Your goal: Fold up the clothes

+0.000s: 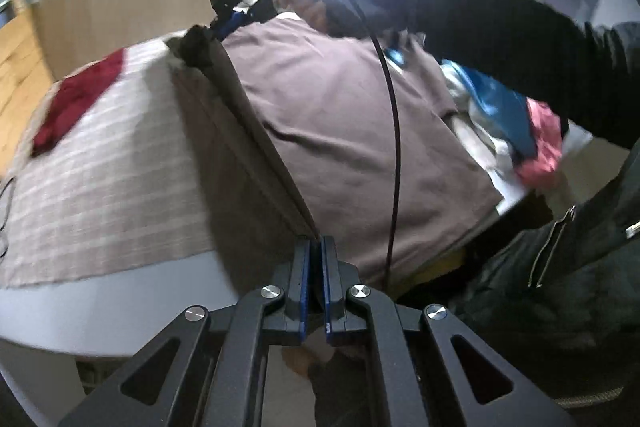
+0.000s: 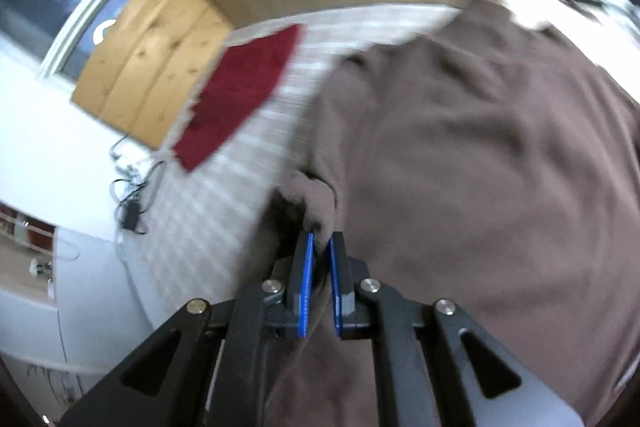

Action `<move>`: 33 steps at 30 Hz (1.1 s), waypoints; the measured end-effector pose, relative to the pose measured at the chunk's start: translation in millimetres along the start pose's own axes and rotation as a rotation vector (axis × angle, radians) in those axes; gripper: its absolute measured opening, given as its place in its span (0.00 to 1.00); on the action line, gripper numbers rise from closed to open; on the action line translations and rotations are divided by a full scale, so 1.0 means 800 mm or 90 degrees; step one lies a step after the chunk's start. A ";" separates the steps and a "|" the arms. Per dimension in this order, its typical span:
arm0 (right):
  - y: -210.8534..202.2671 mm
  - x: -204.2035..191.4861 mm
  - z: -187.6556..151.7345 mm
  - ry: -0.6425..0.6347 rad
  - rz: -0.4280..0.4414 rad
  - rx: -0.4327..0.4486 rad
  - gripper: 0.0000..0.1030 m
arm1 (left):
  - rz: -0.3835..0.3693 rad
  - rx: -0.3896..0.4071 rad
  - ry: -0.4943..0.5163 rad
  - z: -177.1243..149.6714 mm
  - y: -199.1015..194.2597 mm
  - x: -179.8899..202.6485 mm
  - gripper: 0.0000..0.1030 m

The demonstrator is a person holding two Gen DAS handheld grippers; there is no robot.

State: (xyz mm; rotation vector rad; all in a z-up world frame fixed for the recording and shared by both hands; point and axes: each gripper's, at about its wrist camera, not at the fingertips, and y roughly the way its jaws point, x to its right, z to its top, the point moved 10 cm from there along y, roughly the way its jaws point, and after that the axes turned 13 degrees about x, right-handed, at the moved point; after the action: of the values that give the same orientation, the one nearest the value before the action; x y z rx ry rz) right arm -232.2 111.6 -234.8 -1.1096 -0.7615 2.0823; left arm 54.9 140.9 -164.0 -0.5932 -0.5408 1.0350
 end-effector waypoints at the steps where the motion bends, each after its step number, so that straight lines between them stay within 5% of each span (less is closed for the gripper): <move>1: 0.001 0.017 -0.007 0.012 -0.017 -0.005 0.08 | -0.007 -0.011 0.007 -0.003 0.010 0.007 0.05; 6: 0.009 0.054 -0.037 -0.044 -0.118 -0.051 0.11 | -0.029 -0.077 -0.011 -0.029 0.034 0.019 0.11; 9: -0.012 0.059 -0.031 -0.097 -0.169 -0.036 0.32 | -0.038 -0.065 -0.033 -0.030 -0.001 0.018 0.18; 11: -0.034 0.058 -0.017 -0.128 -0.193 -0.002 0.36 | -0.017 -0.059 -0.052 -0.038 -0.028 0.003 0.18; 14: -0.059 0.041 -0.005 -0.136 -0.155 0.039 0.36 | 0.036 -0.063 -0.085 -0.058 -0.058 -0.031 0.18; 18: -0.045 -0.003 -0.020 -0.151 -0.085 0.023 0.43 | 0.063 -0.082 -0.138 -0.077 -0.045 -0.058 0.18; 22: -0.002 -0.009 -0.043 -0.174 -0.104 -0.021 0.43 | 0.051 -0.087 -0.144 -0.075 -0.010 -0.055 0.29; 27: 0.017 0.034 -0.064 -0.222 -0.209 -0.066 0.29 | 0.028 -0.089 -0.126 -0.077 0.011 -0.039 0.17; 30: -0.010 0.047 -0.059 -0.144 -0.164 -0.064 0.29 | 0.038 -0.099 -0.111 -0.078 -0.007 -0.039 0.17; 33: -0.032 0.028 -0.031 -0.149 -0.129 -0.002 0.29 | 0.051 -0.072 -0.110 -0.059 -0.030 -0.044 0.14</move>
State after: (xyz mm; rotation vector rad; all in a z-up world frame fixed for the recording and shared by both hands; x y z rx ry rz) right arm -213.4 149.1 -238.7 -0.7623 -0.9480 2.0583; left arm 86.7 90.6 -186.1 -0.6323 -0.7362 1.1434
